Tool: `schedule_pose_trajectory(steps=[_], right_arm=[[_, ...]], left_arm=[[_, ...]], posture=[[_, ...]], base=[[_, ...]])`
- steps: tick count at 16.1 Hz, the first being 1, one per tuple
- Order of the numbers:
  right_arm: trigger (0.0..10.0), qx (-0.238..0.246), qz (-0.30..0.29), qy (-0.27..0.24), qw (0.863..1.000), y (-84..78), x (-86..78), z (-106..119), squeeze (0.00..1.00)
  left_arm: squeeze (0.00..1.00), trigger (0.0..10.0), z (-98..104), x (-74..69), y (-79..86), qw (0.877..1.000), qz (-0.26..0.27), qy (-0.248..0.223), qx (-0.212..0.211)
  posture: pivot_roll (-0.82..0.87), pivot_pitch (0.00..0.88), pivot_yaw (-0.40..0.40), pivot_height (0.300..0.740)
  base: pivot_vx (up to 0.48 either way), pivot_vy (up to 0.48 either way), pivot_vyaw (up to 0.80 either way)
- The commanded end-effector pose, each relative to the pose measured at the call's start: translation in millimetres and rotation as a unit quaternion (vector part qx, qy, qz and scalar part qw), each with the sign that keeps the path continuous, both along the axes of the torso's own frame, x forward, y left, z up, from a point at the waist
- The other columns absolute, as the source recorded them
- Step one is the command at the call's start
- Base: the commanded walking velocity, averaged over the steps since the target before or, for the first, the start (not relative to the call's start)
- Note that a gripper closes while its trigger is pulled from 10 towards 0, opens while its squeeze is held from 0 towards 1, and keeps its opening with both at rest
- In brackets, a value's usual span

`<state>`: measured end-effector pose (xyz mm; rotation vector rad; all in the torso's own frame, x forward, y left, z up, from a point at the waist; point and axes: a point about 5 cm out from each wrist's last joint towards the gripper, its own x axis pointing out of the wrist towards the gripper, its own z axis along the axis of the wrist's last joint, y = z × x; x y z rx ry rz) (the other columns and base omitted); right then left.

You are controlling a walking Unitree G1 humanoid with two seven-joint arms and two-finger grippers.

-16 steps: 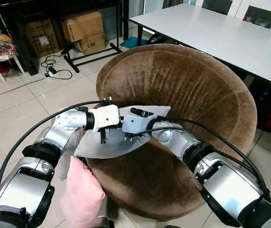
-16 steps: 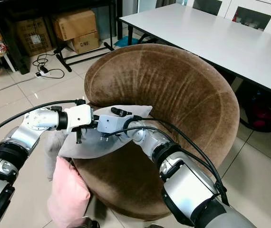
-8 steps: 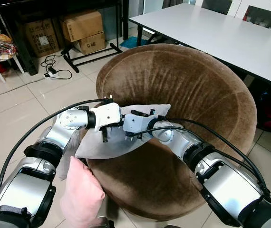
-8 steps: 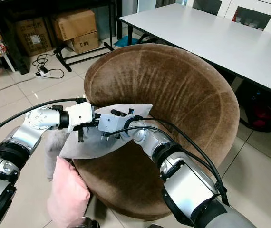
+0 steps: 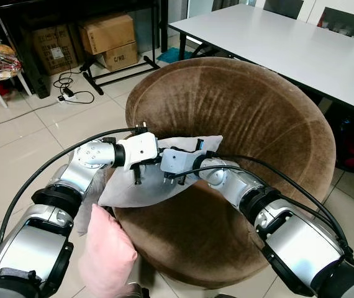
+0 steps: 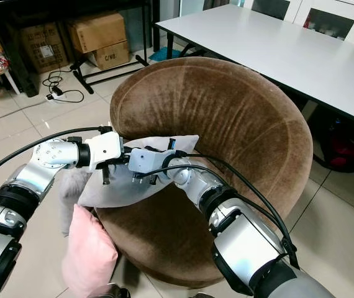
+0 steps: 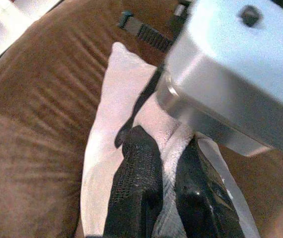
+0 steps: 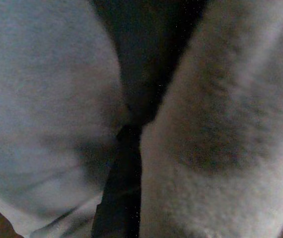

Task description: Move the pillow to the sofa from floor

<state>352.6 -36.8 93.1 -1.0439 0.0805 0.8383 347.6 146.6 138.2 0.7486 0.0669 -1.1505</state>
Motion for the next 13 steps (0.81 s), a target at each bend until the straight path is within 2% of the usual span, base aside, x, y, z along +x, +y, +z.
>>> schedule_pose_trajectory(steps=[1, 2, 4, 6, 8, 9, 10, 11, 12, 13], right_arm=[[0.0, -0.005, -0.030, 0.004, 1.000, -11.4, 3.0, -3.2, 0.00], [0.0, 0.001, -0.035, 0.005, 0.999, -11.5, 2.8, -3.6, 0.00], [0.0, 0.017, -0.047, 0.010, 0.999, -13.4, 2.4, -4.8, 0.00], [0.0, 0.039, -0.072, 0.017, 0.996, -22.2, 0.6, -10.0, 0.00], [0.0, 0.063, -0.098, 0.021, 0.993, -32.3, -1.6, -15.4, 0.00], [0.0, 0.091, -0.120, 0.025, 0.988, -36.5, -0.4, -13.9, 0.00], [0.0, 0.143, -0.155, 0.041, 0.977, -41.1, 2.4, -9.9, 0.00], [0.0, 0.201, -0.194, 0.051, 0.959, -47.4, 6.4, -3.1, 0.00], [0.0, 0.263, -0.228, 0.052, 0.936, -55.4, 10.0, 6.8, 0.00], [0.0, 0.325, -0.250, 0.056, 0.910, -63.0, 10.2, 17.3, 0.00]], left_arm=[[0.00, 10.0, 29.5, 6.0, -11.4, 0.998, -0.021, -0.046, -0.043], [1.00, 10.0, 30.4, 4.7, -10.5, 0.997, -0.020, -0.046, -0.050], [1.00, 10.0, 31.3, 0.9, -9.4, 0.997, -0.024, -0.036, -0.070], [1.00, 10.0, 37.1, -7.3, -7.5, 0.994, -0.028, -0.039, -0.096], [1.00, 10.0, 48.6, -18.0, -3.7, 0.989, -0.021, -0.034, -0.141], [1.00, 10.0, 57.5, -17.8, 2.3, 0.984, 0.011, -0.045, -0.171], [1.00, 10.0, 63.4, -17.1, 11.0, 0.978, 0.053, -0.058, -0.194], [0.61, 10.0, 65.3, -18.6, 23.4, 0.968, 0.103, -0.063, -0.221], [0.00, 10.0, 61.7, -22.6, 40.3, 0.952, 0.170, -0.054, -0.250], [0.00, 10.0, 53.3, -30.0, 55.0, 0.934, 0.236, -0.040, -0.264]], posture=[[0.00, 0.000, -0.018, 0.740], [0.00, 0.000, -0.012, 0.740], [0.00, 0.000, -0.011, 0.740], [0.00, 0.000, -0.009, 0.740], [0.00, 0.000, -0.009, 0.740], [0.01, 0.000, -0.013, 0.740], [0.01, 0.000, -0.012, 0.740], [0.01, 0.000, -0.004, 0.740], [0.00, 0.000, -0.002, 0.740], [0.01, 0.000, -0.002, 0.740]], base=[[0.000, 0.000, 0.00], [0.000, 0.000, 0.00], [0.000, 0.000, 0.00], [0.000, 0.000, 0.00], [0.000, 0.000, 0.00], [0.000, 0.000, 0.00], [0.000, 0.000, 0.00], [0.000, 0.000, 0.00], [0.000, 0.000, 0.00], [0.000, 0.000, 0.00]])
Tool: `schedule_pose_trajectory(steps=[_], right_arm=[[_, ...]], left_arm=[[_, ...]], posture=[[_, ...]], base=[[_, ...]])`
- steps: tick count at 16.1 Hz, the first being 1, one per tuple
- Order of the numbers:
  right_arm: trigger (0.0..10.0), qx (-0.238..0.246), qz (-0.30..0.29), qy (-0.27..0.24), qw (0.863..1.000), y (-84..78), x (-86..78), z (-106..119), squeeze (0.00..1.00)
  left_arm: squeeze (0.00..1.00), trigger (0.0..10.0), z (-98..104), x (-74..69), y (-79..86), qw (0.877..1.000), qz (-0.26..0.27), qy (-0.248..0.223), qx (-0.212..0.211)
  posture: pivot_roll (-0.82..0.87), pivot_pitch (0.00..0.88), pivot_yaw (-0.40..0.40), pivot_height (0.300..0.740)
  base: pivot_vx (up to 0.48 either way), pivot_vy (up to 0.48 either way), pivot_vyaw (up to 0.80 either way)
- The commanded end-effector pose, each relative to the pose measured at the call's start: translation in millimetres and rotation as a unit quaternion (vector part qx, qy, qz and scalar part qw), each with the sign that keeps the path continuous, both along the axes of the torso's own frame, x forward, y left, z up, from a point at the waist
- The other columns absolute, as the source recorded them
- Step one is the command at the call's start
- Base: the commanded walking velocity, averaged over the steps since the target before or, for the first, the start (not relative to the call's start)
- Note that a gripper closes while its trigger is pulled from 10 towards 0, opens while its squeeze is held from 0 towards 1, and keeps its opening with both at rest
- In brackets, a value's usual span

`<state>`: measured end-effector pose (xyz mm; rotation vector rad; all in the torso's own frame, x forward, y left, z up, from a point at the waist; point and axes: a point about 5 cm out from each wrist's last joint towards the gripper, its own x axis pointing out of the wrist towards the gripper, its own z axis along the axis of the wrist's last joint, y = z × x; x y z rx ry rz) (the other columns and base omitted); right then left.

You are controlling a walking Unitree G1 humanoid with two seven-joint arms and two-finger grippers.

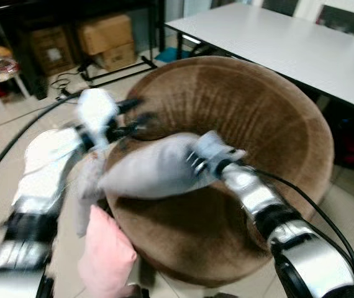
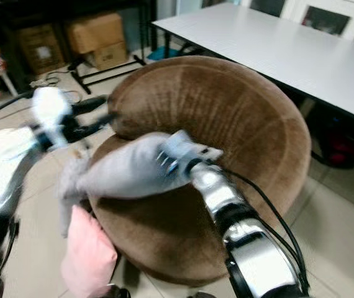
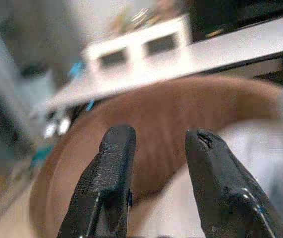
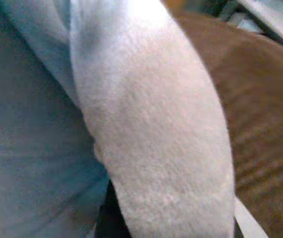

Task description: Move the pillow to the sofa from floor

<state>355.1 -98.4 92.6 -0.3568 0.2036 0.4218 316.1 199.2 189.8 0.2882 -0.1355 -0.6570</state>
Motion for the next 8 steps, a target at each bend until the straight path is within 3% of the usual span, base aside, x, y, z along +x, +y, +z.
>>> schedule_pose_trajectory(steps=[1, 4, 5, 6, 7, 8], right_arm=[[0.0, 0.081, -0.034, -0.032, 0.996, -8.4, 3.5, 28.2, 0.00], [0.0, 0.196, -0.057, -0.032, 0.978, -12.2, -20.5, 53.8, 0.00], [0.0, 0.212, -0.059, -0.023, 0.975, -10.5, -25.8, 56.4, 0.00], [1.9, 0.218, -0.061, -0.011, 0.974, -8.2, -32.3, 57.5, 0.00], [10.0, 0.216, -0.060, 0.011, 0.974, -4.5, -44.5, 56.9, 0.00], [10.0, 0.192, -0.067, 0.032, 0.979, -3.8, -54.1, 53.1, 0.00]], left_arm=[[0.00, 10.0, -8.5, -11.4, 13.4, 0.998, 0.061, 0.025, -0.014], [0.00, 10.0, -35.5, -46.5, 27.5, 0.986, 0.150, 0.075, 0.001], [0.00, 10.0, -39.3, -52.4, 26.9, 0.984, 0.161, 0.078, 0.012], [0.00, 10.0, -42.4, -58.0, 25.6, 0.981, 0.175, 0.080, 0.025], [0.00, 10.0, -46.2, -65.8, 24.0, 0.975, 0.204, 0.077, 0.046], [0.00, 10.0, -48.5, -71.8, 22.5, 0.969, 0.233, 0.071, 0.045]], posture=[[0.01, 0.000, -0.004, 0.740], [0.00, 0.000, -0.006, 0.740], [0.00, 0.000, -0.007, 0.740], [0.00, 0.000, -0.010, 0.740], [0.00, 0.000, -0.015, 0.740], [0.00, 0.000, -0.017, 0.740]], base=[[0.000, 0.000, 0.00], [0.000, 0.000, 0.00], [0.000, 0.000, 0.00], [0.000, 0.000, 0.00], [0.000, 0.000, 0.00], [0.000, 0.000, 0.00]])
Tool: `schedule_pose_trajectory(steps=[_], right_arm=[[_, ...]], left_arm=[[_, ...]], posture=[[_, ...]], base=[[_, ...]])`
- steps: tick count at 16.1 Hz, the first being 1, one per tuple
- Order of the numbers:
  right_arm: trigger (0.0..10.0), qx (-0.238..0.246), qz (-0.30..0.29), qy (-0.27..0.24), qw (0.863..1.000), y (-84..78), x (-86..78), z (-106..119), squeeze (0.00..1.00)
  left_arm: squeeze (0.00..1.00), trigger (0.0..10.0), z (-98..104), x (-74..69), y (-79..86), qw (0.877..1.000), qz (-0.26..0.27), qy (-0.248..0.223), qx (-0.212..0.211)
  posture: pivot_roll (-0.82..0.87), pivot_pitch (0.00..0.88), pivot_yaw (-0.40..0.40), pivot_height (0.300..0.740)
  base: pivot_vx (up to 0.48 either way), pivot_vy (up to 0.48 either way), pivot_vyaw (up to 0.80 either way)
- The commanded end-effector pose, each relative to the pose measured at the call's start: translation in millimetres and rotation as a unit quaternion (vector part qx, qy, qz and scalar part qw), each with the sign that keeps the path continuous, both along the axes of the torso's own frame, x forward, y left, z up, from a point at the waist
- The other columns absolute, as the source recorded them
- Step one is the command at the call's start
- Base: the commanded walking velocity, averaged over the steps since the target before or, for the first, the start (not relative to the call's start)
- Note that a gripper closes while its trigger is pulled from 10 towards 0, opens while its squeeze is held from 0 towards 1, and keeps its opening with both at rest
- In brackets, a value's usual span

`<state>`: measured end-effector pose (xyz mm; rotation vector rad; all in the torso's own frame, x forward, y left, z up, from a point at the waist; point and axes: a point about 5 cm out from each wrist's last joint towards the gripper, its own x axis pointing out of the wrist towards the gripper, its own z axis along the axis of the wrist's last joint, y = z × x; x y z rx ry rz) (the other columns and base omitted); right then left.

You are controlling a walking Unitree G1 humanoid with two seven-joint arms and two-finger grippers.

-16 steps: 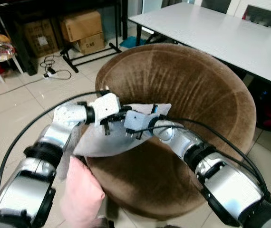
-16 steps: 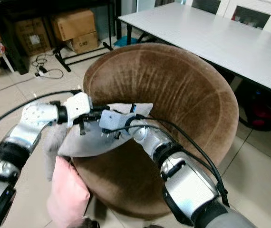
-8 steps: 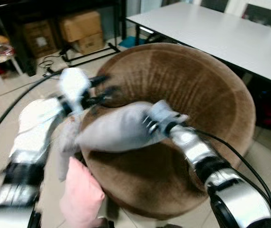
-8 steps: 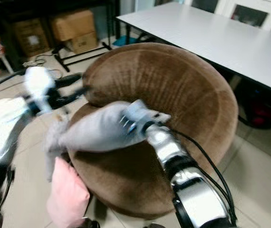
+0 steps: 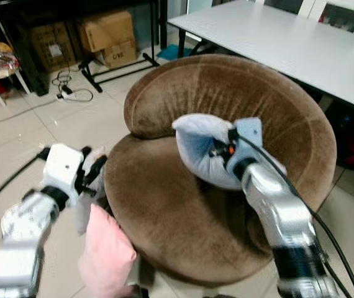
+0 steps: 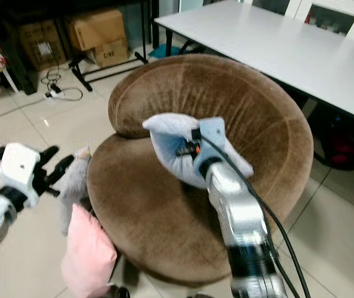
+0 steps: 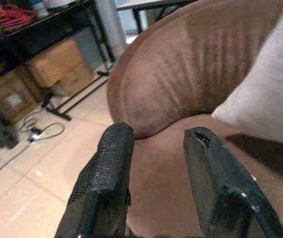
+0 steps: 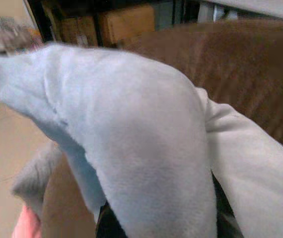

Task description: Move the pillow to the sofa from floor

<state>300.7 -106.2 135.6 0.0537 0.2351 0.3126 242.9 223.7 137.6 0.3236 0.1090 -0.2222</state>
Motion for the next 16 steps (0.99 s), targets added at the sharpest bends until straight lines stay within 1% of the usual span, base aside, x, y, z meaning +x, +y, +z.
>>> schedule_pose_trajectory(steps=[1, 2, 3, 4, 5, 6, 8, 10, 12, 13, 16], right_arm=[[10.0, -0.007, 0.009, 0.000, 1.000, 3.9, -4.7, 8.9, 0.00], [10.0, -0.001, 0.014, 0.001, 1.000, 4.9, -6.6, 10.2, 0.00], [10.0, -0.007, 0.019, -0.008, 1.000, 4.9, -7.5, 13.5, 0.00], [10.0, -0.049, 0.021, -0.044, 0.998, 3.2, -7.9, 20.7, 0.00], [10.0, -0.069, 0.027, -0.067, 0.995, 3.5, -9.4, 24.5, 0.00], [10.0, -0.051, 0.017, -0.057, 0.997, 2.7, -11.3, 23.6, 0.00], [10.0, -0.037, -0.001, -0.053, 0.998, -1.2, -14.5, 24.7, 0.00], [10.0, -0.001, -0.008, -0.052, 0.999, -4.8, -16.1, 25.5, 0.00], [10.0, 0.023, -0.002, -0.068, 0.997, -4.6, -17.3, 31.0, 0.00], [10.0, 0.021, 0.001, -0.074, 0.997, -4.1, -17.4, 32.4, 0.00], [10.0, 0.019, 0.010, -0.087, 0.996, -2.1, -17.5, 35.5, 0.00]], left_arm=[[0.00, 10.0, 1.2, -3.2, -4.2, 1.000, 0.018, -0.003, 0.003], [0.00, 10.0, -2.5, -6.4, -5.6, 1.000, 0.025, 0.001, 0.005], [0.00, 10.0, -5.0, -8.9, -7.9, 0.999, 0.025, -0.002, 0.020], [0.00, 10.0, -3.7, -9.3, -12.0, 0.999, 0.023, -0.015, 0.040], [0.00, 10.0, -0.1, -6.7, -16.1, 0.998, 0.020, -0.028, 0.050], [0.00, 10.0, 2.9, -3.2, -18.7, 0.998, 0.022, -0.035, 0.049], [0.00, 10.0, 4.8, -0.8, -21.5, 0.998, 0.028, -0.040, 0.043], [0.00, 10.0, 7.1, 1.0, -24.9, 0.998, 0.024, -0.050, 0.043], [0.00, 10.0, 9.2, 2.3, -25.9, 0.997, 0.027, -0.060, 0.043], [0.00, 10.0, 9.0, 2.7, -26.1, 0.997, 0.028, -0.061, 0.043], [0.00, 10.0, 8.3, 3.1, -27.0, 0.997, 0.029, -0.060, 0.044]], posture=[[0.00, 0.000, -0.022, 0.740], [0.00, 0.000, -0.022, 0.740], [0.00, 0.000, -0.027, 0.740], [0.00, 0.000, -0.035, 0.740], [0.00, 0.000, -0.035, 0.740], [0.00, 0.000, -0.038, 0.740], [0.00, 0.000, -0.038, 0.740], [0.00, 0.000, -0.038, 0.740], [0.00, 0.000, -0.038, 0.740], [0.00, 0.000, -0.027, 0.740], [0.00, 0.000, -0.029, 0.740]], base=[[0.000, 0.000, 0.00], [0.000, 0.000, 0.00], [0.000, 0.000, 0.00], [0.000, 0.000, 0.00], [0.000, 0.000, 0.00], [0.000, 0.000, 0.00], [0.000, 0.000, 0.00], [0.000, -0.384, 0.00], [0.000, -0.458, 0.00], [0.000, -0.458, 0.00], [0.000, -0.459, 0.00]])
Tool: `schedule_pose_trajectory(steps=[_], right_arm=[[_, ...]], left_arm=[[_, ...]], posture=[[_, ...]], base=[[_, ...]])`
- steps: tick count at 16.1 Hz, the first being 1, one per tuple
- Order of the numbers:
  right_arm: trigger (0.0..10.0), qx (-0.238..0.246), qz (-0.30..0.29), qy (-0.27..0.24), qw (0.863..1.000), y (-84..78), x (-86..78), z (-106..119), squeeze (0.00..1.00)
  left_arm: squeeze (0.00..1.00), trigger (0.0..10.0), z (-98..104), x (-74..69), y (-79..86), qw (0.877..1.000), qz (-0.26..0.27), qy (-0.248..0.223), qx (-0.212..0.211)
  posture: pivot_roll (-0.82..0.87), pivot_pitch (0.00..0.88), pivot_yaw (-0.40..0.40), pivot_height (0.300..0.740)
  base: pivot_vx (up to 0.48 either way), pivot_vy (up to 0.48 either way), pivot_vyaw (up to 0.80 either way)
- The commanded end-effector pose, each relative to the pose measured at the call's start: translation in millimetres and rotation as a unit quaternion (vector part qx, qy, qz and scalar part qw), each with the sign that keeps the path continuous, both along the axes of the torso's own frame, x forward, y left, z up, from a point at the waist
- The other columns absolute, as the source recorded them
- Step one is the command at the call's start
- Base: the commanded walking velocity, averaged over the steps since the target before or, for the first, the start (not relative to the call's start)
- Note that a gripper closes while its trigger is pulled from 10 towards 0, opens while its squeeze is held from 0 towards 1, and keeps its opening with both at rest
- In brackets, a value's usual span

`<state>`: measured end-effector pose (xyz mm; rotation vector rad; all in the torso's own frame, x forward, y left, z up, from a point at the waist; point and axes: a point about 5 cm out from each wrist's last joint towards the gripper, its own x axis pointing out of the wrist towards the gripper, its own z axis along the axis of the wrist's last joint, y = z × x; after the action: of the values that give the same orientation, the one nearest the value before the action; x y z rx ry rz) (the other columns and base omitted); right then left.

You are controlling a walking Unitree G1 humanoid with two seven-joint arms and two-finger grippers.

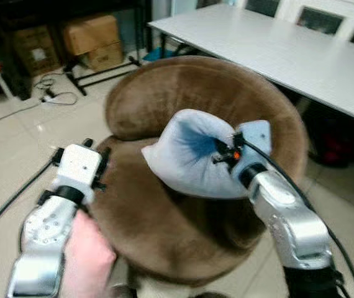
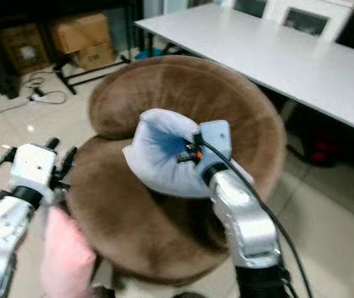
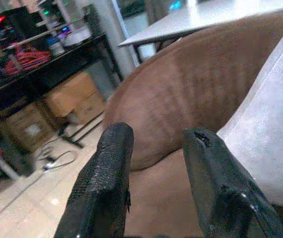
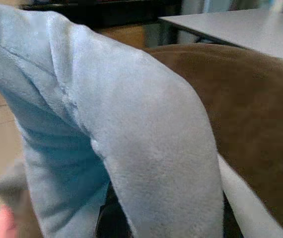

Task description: Move the pillow to the sofa from floor

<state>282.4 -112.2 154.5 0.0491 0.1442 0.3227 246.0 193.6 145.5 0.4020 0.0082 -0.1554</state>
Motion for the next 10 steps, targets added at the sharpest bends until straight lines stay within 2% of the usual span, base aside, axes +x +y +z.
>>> schedule_pose_trajectory(steps=[1, 3, 5, 9, 10], right_arm=[[10.0, 0.014, 0.004, -0.042, 0.999, 2.7, 1.9, 16.5, 0.00], [10.0, 0.001, -0.002, -0.042, 0.999, 0.5, 3.7, 16.6, 0.00], [10.0, -0.018, -0.003, -0.041, 0.999, -1.3, 6.3, 16.0, 0.00], [10.0, -0.035, 0.013, -0.047, 0.998, 3.1, 7.2, 17.1, 0.00], [10.0, -0.030, 0.015, -0.046, 0.998, 4.1, 6.7, 17.0, 0.00]], left_arm=[[0.00, 10.0, 0.3, 0.2, 3.1, 1.000, 0.008, -0.002, 0.009], [0.00, 10.0, 0.7, 1.3, 3.3, 1.000, 0.010, -0.003, 0.009], [0.00, 10.0, 1.2, 2.9, 5.9, 0.999, 0.025, -0.003, -0.028], [0.00, 10.0, 7.2, 0.9, 10.4, 0.999, 0.023, -0.023, -0.041], [0.00, 10.0, 7.9, 0.2, 9.6, 0.999, 0.015, -0.023, -0.037]], posture=[[0.00, 0.000, -0.029, 0.740], [0.00, 0.000, -0.029, 0.740], [0.00, 0.000, -0.031, 0.740], [0.00, 0.000, -0.035, 0.740], [0.00, 0.000, -0.035, 0.740]], base=[[0.000, -0.458, 0.00], [0.000, -0.458, 0.00], [0.000, 0.000, 0.00], [0.000, 0.000, 0.00], [0.352, 0.000, 0.80]])
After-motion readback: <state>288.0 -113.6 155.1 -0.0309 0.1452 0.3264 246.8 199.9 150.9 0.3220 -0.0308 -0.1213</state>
